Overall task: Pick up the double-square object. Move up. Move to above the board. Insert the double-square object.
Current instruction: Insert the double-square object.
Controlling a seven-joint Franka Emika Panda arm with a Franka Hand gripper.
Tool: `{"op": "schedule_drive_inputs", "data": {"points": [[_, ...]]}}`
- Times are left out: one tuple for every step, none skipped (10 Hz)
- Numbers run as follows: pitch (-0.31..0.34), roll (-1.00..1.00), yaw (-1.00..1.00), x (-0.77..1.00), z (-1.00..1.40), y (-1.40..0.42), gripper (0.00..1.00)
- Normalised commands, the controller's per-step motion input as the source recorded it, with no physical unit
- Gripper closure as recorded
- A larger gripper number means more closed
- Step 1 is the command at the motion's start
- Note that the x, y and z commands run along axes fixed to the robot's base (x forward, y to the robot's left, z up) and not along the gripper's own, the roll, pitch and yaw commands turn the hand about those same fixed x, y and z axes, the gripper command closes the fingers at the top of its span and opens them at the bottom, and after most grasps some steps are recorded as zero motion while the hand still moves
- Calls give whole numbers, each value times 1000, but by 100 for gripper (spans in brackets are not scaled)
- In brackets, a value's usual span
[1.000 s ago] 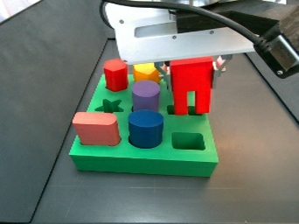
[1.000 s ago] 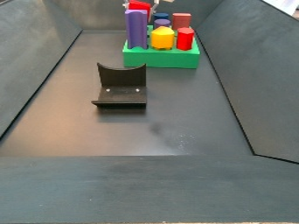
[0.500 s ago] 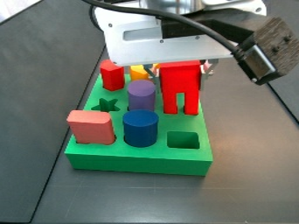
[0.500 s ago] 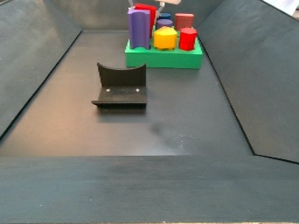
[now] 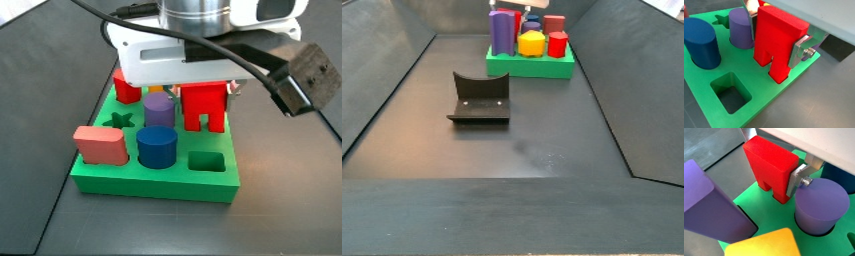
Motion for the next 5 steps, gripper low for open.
{"op": "schedule_drive_inputs", "data": {"points": [[-24,500,340,283,0,-91,100],[0,500,223,286,0,-154,100],[54,500,0,294,0,-137,100],[79,67,-6,23,140,0,100],[0,50,0,-109,-26,54,100]]}}
